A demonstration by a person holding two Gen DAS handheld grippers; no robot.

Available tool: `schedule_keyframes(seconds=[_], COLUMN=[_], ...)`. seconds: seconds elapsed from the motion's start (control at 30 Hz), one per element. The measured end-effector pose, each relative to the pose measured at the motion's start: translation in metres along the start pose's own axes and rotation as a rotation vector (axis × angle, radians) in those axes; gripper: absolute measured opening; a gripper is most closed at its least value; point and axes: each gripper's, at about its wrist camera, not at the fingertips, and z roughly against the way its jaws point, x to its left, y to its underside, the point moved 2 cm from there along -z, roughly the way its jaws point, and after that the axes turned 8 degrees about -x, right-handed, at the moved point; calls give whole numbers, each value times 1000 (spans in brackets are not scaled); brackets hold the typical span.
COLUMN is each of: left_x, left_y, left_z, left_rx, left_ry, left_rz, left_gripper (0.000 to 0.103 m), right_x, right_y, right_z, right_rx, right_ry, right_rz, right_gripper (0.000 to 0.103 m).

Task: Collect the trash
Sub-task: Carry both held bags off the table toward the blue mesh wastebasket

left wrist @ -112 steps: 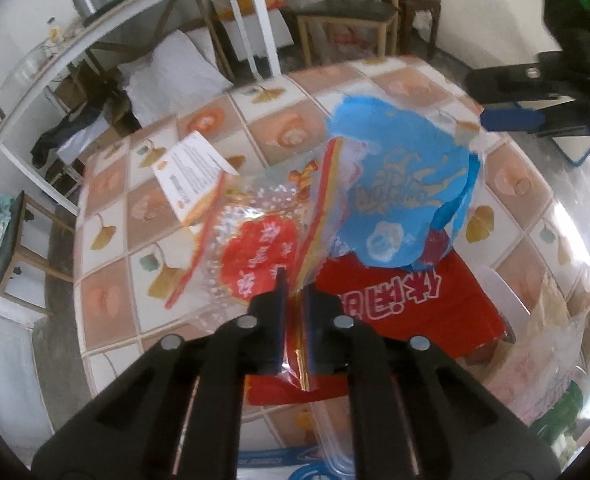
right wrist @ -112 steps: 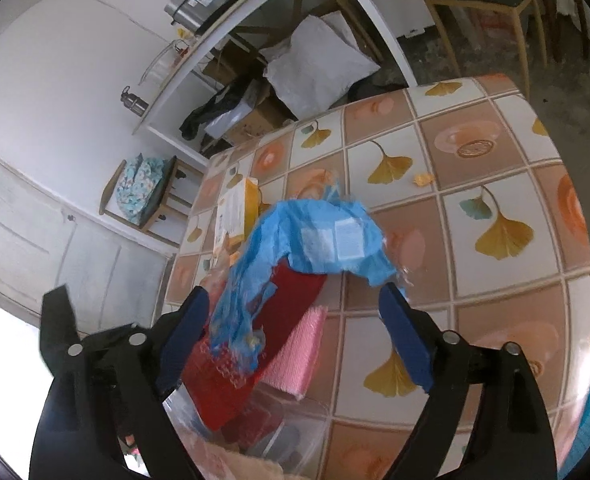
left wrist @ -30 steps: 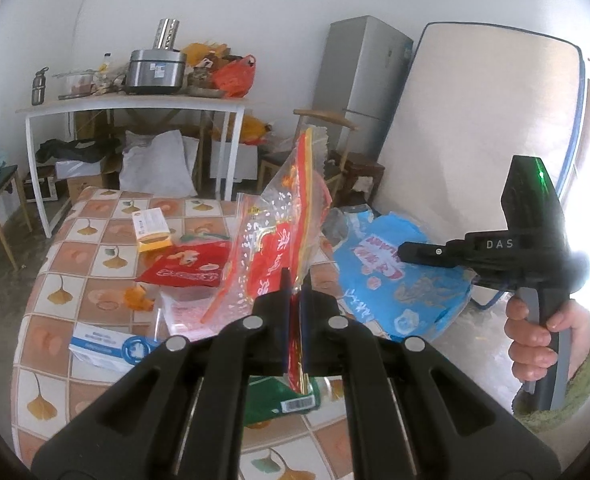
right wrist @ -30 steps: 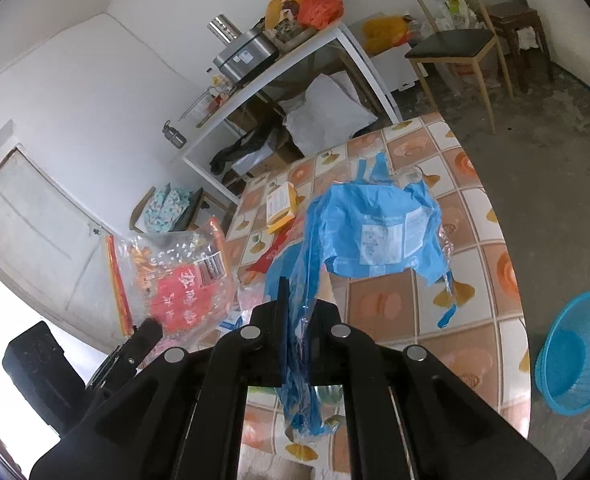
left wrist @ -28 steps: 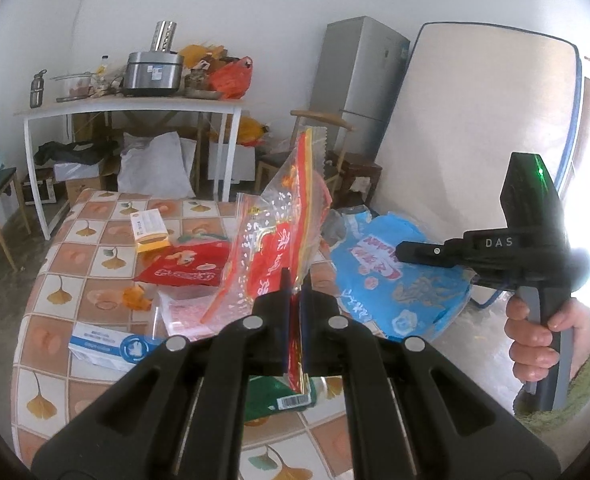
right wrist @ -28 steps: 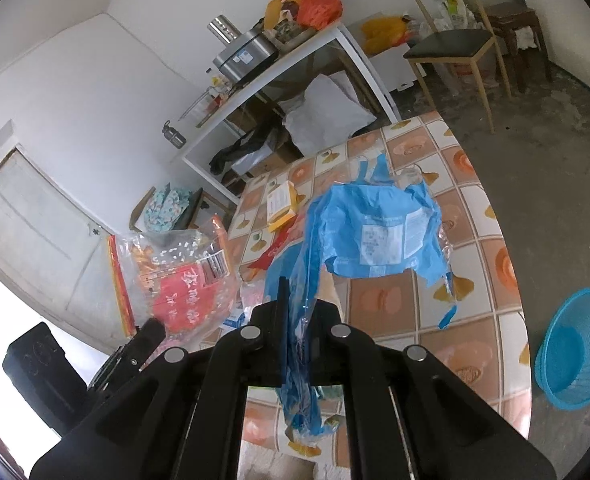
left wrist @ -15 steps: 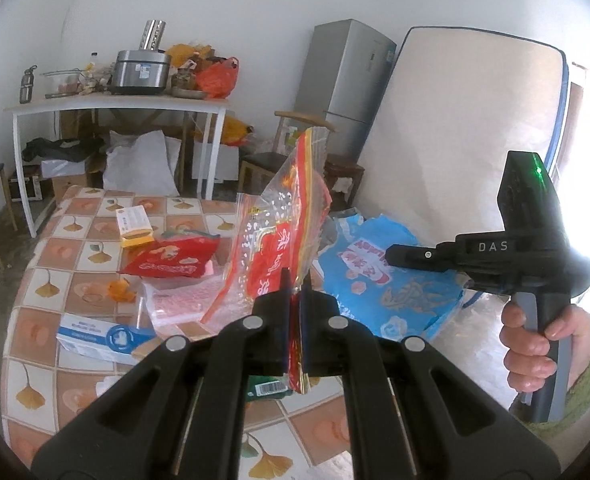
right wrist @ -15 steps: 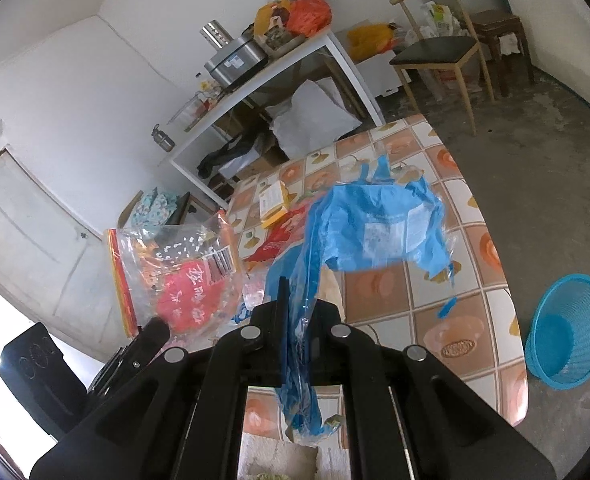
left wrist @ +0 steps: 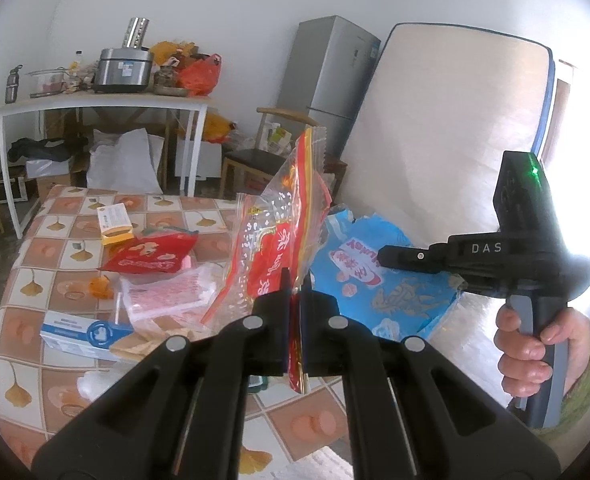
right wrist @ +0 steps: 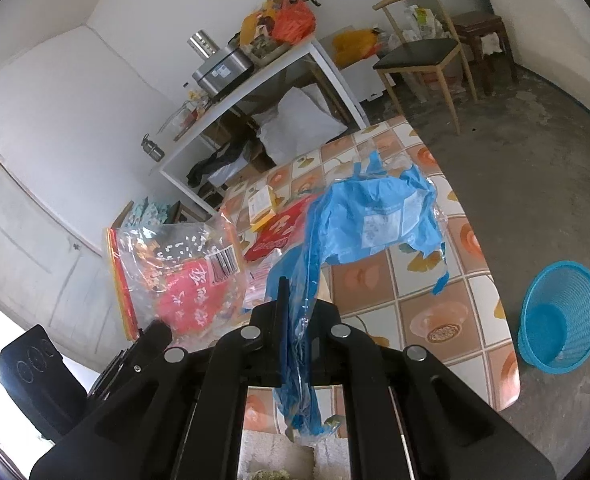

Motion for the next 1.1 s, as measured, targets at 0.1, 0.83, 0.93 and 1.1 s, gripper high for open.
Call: schedule_keyframes(seconds=[0.1, 0.83, 0.93, 1.1], left_x=[-7, -137, -168, -209], left_y=[1, 31, 43, 88], left_z=[-5, -156, -197, -275], left_rx=[12, 331, 414, 638], left_ry=[15, 330, 378, 422], left_rz=[-6, -74, -99, -86], left_gripper=[3, 3, 3, 3], right_x=[-8, -218, -257, -321], right_y=[0, 34, 45, 68], right_z=[8, 128, 139, 122], right_rx=[-17, -284, -304, -255], right_ry=[1, 217, 265, 309], right_rz=[-17, -296, -352, -464], right_gripper=[6, 6, 6, 6])
